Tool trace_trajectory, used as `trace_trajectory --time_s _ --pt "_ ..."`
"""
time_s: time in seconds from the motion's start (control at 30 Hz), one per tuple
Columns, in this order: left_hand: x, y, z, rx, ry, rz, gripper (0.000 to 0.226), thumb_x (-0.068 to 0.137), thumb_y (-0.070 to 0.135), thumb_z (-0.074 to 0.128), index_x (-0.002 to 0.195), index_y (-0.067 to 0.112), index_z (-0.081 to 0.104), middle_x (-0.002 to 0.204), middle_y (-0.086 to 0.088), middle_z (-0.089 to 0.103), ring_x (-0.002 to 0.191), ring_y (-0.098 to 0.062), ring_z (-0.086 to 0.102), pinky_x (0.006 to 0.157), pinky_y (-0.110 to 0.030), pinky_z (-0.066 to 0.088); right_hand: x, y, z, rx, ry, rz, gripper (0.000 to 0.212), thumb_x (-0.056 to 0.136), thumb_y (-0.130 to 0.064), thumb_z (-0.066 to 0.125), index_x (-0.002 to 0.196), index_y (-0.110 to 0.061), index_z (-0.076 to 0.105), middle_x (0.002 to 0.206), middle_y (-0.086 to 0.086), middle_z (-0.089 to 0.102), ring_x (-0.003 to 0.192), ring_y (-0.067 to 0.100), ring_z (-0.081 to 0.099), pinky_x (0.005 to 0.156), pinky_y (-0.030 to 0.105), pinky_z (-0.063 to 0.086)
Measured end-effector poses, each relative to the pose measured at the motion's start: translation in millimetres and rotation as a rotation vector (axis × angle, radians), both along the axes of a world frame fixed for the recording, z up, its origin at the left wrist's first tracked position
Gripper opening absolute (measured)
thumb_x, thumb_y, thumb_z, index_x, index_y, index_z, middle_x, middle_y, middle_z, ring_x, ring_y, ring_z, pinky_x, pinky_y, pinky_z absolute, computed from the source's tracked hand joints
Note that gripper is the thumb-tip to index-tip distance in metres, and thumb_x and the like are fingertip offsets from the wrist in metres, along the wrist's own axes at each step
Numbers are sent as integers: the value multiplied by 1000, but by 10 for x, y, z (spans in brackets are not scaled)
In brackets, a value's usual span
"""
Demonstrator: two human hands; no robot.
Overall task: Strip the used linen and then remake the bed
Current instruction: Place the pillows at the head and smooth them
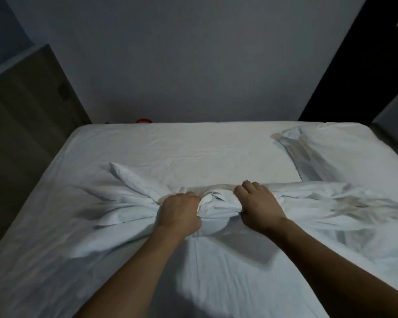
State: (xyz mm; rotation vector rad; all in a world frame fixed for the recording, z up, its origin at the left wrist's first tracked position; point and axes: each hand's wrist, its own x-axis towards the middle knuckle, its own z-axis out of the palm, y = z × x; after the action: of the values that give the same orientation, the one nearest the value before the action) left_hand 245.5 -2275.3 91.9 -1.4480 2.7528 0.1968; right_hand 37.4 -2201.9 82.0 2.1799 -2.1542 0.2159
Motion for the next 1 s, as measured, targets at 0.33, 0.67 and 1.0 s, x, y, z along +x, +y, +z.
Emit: trace_trajectory --time_s 0.33,0.67,1.0 --pt "447 -106 -438 1 -22 -58 40 65 13 60 103 22 66 96 1 61 91 -26 60 75 -33 46 498 91 -486 -63 -93 -12 40 69 -1 70 105 -12 57 95 4 64 81 26 59 78 33 49" --pt "568 179 -908 288 -240 -161 119 70 46 72 155 25 -9 160 0 10 143 -24 20 119 -38 18 521 276 -968 223 -93 38 55 55 -12 79 109 -16 70 99 0 73 83 21 71 73 31 56" --pt "276 294 -1117 240 -192 43 66 83 20 62 143 22 37 138 1 49 122 -21 50 101 -31 39 459 318 -1117 262 -58 53 56 51 -16 77 106 -18 67 88 -2 66 71 23 62 67 31 52"
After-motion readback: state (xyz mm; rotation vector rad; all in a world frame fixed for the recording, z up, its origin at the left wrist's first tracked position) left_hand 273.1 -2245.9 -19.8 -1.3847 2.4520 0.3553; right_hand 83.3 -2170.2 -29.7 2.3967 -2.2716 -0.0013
